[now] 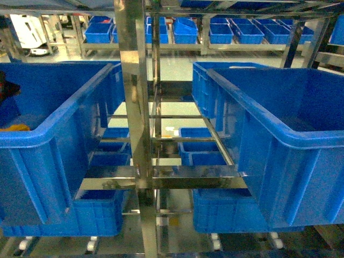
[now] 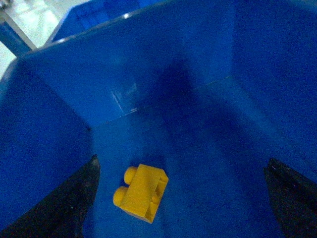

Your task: Sort and place red and yellow blocks in left bins

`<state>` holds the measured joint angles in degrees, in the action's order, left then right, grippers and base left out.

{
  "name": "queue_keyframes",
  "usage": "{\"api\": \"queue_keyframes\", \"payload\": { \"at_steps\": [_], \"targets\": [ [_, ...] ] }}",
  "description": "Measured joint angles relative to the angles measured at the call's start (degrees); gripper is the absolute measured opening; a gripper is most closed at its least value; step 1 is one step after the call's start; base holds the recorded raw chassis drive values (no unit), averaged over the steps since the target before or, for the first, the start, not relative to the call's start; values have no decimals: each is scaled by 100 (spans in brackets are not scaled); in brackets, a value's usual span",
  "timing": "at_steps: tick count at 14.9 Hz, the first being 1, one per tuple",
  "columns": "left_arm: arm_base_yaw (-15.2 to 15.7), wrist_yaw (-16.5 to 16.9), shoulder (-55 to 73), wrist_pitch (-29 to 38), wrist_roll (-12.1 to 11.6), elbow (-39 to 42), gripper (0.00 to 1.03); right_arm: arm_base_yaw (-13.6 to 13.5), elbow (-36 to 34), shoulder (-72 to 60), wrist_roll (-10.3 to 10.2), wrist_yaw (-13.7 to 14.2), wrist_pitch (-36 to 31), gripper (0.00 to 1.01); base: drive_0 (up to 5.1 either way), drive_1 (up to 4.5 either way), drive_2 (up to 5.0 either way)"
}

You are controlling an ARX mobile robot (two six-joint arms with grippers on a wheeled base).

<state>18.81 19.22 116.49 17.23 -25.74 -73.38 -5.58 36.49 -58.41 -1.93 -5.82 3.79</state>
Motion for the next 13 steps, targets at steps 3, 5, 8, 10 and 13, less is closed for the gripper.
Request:
{"api": "queue_keyframes", "payload": {
  "at_steps": [3,5,8,10,13],
  "targets": [
    [186,560,-1408,195,-138,1373,98,0,0,0,0,0,0,98,0,0,0],
    [358,898,-2376,302,-129,2201,98,0,0,0,0,0,0,98,0,0,0],
    [149,1029,-3926,354,337,3263,98,0,0,0,0,0,0,98,0,0,0],
    [-402,765,-4741,446,866,3630,98,0,0,0,0,0,0,98,0,0,0],
    [-715,437,-4972,431,1102,3639,98,0,0,0,0,0,0,98,0,0,0]
  ]
}}
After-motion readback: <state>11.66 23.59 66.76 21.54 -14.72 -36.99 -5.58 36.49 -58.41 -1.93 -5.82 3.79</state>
